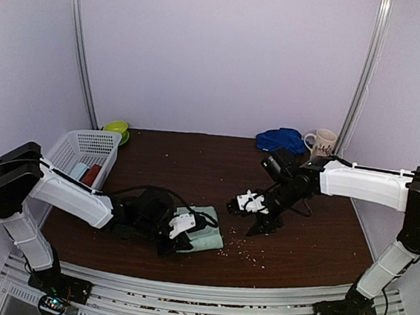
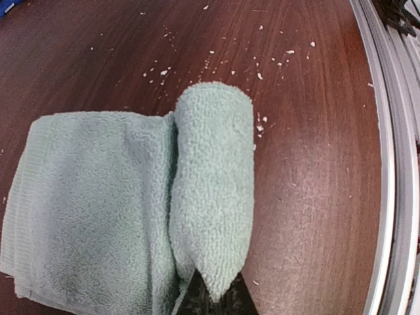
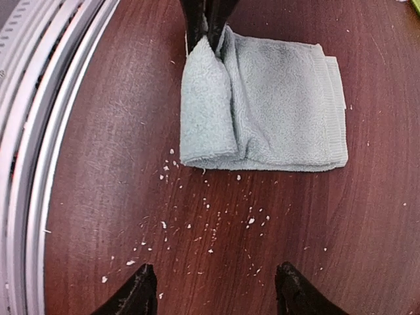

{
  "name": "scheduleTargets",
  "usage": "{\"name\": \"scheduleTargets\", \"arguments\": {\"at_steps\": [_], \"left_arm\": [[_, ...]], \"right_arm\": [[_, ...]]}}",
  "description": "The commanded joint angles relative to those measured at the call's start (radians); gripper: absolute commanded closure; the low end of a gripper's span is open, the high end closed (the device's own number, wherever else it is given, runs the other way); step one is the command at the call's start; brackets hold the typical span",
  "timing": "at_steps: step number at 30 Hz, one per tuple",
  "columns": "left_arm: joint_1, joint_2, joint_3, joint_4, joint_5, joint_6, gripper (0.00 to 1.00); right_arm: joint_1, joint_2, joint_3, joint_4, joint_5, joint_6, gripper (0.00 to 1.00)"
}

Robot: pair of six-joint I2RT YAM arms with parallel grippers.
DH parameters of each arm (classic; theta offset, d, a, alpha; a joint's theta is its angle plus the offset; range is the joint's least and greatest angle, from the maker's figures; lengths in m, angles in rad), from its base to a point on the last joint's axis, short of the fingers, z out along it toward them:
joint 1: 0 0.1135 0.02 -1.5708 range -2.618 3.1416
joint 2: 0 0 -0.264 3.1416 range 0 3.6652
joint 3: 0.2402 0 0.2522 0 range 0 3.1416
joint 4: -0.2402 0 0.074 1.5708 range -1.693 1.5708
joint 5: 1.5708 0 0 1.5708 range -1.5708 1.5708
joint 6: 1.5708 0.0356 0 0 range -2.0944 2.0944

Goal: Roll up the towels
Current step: Roll the towel at the center of the board.

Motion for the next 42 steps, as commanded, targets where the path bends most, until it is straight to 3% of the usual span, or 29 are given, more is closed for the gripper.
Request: {"name": "scheduleTargets", "arguments": {"at_steps": [1,6,13,19,30,42], "left_arm": [[0.060,0.081,0.093,-0.101,0.221,-0.097,1.00],[0.091,0.147,0.154,-0.114,0.328,-0.144,1.00],[0.189,0.171,0.132,-0.010,0.483,-0.266,1.00],[0.246,0.255,0.134,0.052,0.574,-0.347,1.00],[0.294,0.352,0.169,0.075,0.683,-0.382,1.00],[0.296,0.398,0.202,0.026,0.698,-0.354,1.00]], "right_arm": [[0.074,-0.077,-0.138,0.276,0.149,-0.096,0.38],[0.182,-0.115,-0.263,0.448,0.266,-0.132,0.38],[0.295,-0.091,-0.373,0.687,0.415,-0.128,0.39],[0.365,0.000,-0.379,0.833,0.576,-0.076,0.41],[0.429,0.148,-0.341,0.949,0.756,-0.033,0.47],[0.439,0.253,-0.310,1.010,0.859,-0.059,0.52]]}}
